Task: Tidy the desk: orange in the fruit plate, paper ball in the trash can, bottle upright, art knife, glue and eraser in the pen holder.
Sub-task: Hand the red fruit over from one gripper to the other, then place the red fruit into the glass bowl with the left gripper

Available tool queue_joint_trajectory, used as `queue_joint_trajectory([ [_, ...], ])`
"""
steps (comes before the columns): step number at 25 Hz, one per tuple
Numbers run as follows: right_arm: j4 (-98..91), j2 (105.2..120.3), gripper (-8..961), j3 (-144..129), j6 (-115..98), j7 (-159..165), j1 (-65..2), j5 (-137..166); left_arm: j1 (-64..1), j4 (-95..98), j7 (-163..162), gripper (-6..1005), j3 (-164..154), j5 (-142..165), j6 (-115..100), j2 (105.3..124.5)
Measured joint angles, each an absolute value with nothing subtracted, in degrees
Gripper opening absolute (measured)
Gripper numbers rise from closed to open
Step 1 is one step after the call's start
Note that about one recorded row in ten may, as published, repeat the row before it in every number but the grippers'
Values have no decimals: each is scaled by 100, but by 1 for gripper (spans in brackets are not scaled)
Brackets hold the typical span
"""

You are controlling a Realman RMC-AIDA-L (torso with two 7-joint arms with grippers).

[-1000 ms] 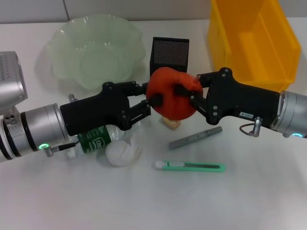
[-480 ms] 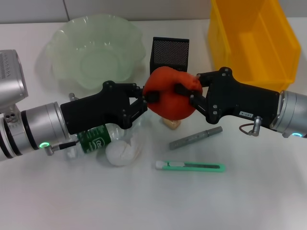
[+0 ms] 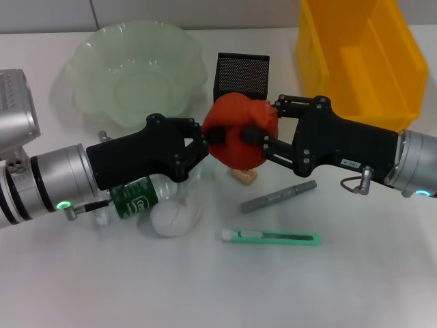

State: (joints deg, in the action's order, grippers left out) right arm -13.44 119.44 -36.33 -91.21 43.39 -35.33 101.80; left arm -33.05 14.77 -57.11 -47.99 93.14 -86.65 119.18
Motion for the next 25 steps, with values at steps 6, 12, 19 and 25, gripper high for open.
queue_joint_trajectory([
  [6, -1346, 11944, 483, -3592, -9222, 4339, -3439, 10093, -3305, 1502, -5713, 55, -4799, 9260, -8665, 11904],
  [12, -1385, 11936, 674, -3583, -9494, 4295, -3199, 9947, -3263, 1541, -5713, 52, -4777, 9089, -8668, 11876],
  [19, -1379, 11926, 776, -3622, -9517, 4273, -2831, 9946, -3204, 1547, -5761, 53, -4378, 8915, -8760, 11856],
  [25, -1298, 11932, 777, -3593, -9444, 4082, -2673, 9946, -3176, 1461, -5784, 53, -3763, 8915, -8718, 11870],
])
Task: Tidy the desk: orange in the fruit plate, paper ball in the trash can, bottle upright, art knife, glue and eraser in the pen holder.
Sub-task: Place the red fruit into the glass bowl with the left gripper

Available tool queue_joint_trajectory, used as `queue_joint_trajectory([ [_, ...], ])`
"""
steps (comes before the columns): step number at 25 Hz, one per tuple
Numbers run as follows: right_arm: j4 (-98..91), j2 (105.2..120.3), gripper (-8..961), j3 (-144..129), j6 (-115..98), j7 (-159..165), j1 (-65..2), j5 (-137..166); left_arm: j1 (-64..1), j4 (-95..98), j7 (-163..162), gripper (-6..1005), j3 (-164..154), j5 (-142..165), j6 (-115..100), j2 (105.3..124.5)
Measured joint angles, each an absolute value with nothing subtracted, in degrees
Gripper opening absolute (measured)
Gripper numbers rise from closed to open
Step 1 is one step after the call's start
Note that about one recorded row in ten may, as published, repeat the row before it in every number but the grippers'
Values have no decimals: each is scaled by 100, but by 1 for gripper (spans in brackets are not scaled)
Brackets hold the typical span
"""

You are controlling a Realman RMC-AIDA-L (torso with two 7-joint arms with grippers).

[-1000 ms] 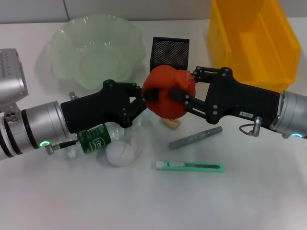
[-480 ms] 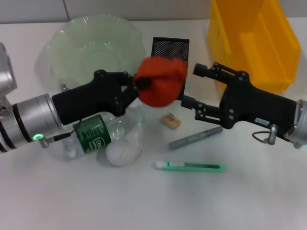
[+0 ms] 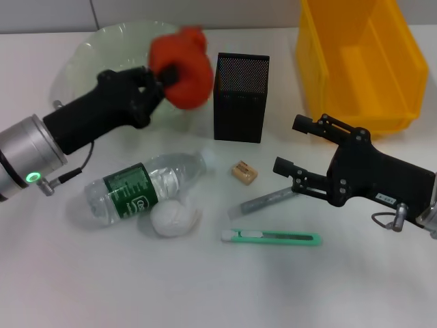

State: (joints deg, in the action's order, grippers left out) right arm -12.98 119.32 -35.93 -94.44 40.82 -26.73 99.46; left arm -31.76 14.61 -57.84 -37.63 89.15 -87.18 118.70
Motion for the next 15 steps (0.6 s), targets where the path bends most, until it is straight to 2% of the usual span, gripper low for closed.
queue_joint_trajectory([
  [15, -968, 11937, 777, -3503, -8569, 4172, -2628, 9887, -3149, 1194, -4939, 54, -3291, 8520, -8534, 11886],
])
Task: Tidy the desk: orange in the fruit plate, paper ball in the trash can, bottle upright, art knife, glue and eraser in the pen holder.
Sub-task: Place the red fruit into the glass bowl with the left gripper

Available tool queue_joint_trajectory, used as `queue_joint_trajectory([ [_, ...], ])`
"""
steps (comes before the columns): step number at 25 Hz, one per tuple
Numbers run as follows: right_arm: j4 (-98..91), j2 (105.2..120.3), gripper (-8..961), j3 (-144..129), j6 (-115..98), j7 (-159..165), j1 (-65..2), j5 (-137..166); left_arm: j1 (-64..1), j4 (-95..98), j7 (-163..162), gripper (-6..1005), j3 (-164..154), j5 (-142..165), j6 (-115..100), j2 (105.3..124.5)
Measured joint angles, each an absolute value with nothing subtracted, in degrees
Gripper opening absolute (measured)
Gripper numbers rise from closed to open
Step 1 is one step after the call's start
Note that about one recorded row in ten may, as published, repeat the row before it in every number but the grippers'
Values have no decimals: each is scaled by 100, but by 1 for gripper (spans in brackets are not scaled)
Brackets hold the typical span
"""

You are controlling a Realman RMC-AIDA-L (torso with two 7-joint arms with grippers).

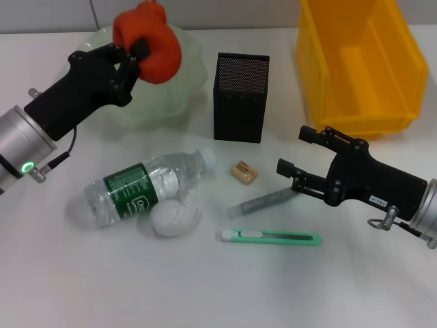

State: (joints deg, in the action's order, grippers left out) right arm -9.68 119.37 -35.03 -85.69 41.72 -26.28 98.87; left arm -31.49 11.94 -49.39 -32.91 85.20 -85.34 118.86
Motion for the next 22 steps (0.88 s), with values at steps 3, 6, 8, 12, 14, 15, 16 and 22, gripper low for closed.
queue_joint_trajectory([
  [3, -906, 11940, 776, -3411, -8529, 4174, -2621, 9884, -3218, 1130, -4663, 54, -3288, 8376, -8281, 11900],
  [6, -879, 11942, 776, -3335, -8495, 4174, -2607, 9882, -3295, 1071, -4503, 53, -3287, 8120, -8034, 11909],
  [8, -864, 11943, 776, -3280, -8490, 4174, -2594, 9881, -3336, 1025, -4421, 52, -3286, 7941, -7864, 11909],
  [12, -811, 11944, 776, -3189, -8489, 4176, -2590, 9879, -3448, 1003, -4383, 52, -3290, 7821, -7408, 11909],
  [14, -796, 11944, 776, -3151, -8489, 4176, -2590, 9878, -3508, 999, -4376, 53, -3302, 7821, -7173, 11909],
  [15, -789, 11944, 776, -3127, -8489, 4177, -2590, 9878, -3526, 999, -4369, 53, -3308, 7821, -7082, 11910],
  [16, -780, 11944, 776, -3111, -8487, 4177, -2590, 9878, -3531, 998, -4358, 53, -3308, 7821, -7017, 11909],
  [22, -736, 11944, 776, -3136, -8282, 4180, -2620, 9885, -3551, 983, -4136, 53, -3312, 7821, -6786, 11909],
])
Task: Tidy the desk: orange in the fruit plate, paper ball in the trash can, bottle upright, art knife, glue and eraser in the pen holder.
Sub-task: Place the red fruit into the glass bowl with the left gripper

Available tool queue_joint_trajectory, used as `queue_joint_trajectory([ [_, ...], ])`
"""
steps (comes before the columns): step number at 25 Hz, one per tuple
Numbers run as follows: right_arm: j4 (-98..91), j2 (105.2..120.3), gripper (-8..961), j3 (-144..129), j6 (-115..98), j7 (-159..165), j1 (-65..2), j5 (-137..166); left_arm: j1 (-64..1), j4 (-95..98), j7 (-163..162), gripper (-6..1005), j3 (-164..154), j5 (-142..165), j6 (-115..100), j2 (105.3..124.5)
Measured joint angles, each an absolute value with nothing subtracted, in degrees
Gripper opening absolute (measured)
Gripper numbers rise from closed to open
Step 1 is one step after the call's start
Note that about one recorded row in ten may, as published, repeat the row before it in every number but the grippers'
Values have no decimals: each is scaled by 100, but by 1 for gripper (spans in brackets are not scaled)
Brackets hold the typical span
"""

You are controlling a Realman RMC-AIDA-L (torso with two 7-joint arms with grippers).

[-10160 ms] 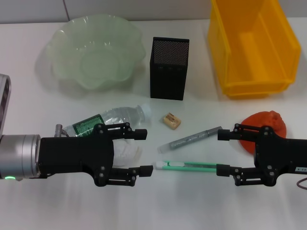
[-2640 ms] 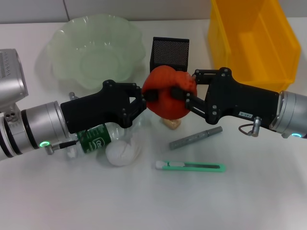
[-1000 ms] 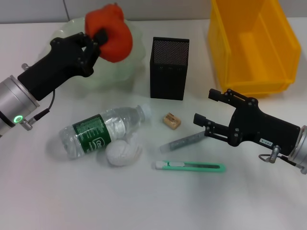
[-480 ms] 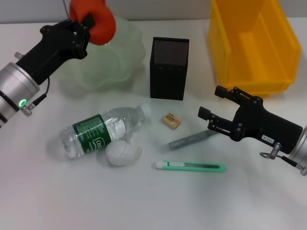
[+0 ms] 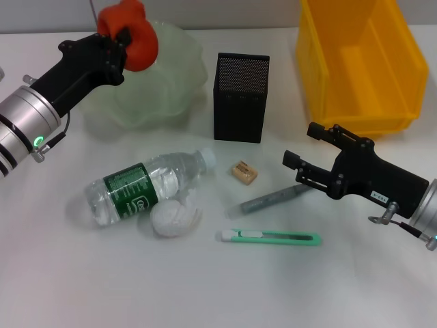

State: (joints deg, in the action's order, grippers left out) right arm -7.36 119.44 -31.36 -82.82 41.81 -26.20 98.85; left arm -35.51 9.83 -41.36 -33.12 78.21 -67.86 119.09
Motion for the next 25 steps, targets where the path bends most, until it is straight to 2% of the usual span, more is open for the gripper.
queue_joint_trajectory([
  [16, -659, 11944, 777, -3147, -8145, 4184, -2608, 9920, -3558, 876, -3765, 52, -3295, 7822, -6510, 11917],
  [21, -659, 11944, 777, -3147, -8171, 4184, -2596, 9922, -3590, 864, -3762, 102, -3288, 7818, -6371, 11918],
  [25, -659, 11940, 777, -3146, -8176, 4184, -2595, 9923, -3612, 824, -3762, 197, -3287, 7810, -6308, 11918],
])
